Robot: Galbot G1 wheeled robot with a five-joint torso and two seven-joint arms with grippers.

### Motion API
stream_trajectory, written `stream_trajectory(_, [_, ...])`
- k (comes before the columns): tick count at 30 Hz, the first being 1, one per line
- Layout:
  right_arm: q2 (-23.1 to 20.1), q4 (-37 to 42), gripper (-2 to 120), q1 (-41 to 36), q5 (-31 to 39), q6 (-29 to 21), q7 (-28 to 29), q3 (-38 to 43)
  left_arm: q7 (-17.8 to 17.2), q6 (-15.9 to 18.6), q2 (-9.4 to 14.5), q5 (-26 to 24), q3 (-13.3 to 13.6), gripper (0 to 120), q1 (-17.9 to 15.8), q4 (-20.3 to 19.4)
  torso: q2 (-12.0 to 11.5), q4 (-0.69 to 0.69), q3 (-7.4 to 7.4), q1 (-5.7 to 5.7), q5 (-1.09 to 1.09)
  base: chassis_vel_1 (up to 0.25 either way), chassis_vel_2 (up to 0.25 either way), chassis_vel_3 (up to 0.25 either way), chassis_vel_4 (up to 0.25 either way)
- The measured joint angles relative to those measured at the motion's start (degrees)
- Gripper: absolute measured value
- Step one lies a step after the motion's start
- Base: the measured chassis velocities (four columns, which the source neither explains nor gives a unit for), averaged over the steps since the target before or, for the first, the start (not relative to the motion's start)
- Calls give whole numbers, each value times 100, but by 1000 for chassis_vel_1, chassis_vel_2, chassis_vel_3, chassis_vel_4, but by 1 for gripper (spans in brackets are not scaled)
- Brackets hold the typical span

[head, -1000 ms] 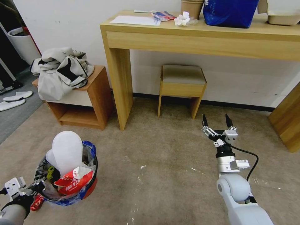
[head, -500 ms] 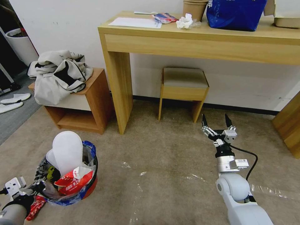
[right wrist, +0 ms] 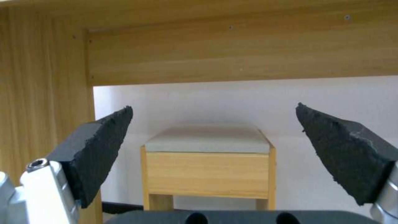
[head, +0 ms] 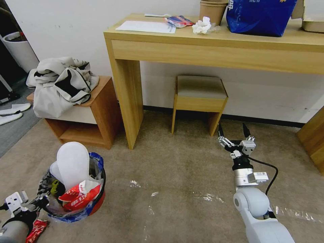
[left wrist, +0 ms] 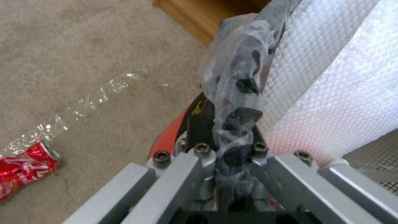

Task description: Pick up the trash bin and place the garbage on the floor into it.

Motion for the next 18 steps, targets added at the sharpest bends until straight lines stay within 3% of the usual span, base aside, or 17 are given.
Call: stream_trajectory(18, [29,-16,100,-20,17,114,22,-37,41,-20,-3,-2,-5,0,22,-3,0,0,0,0,0,-33,33,36,-36])
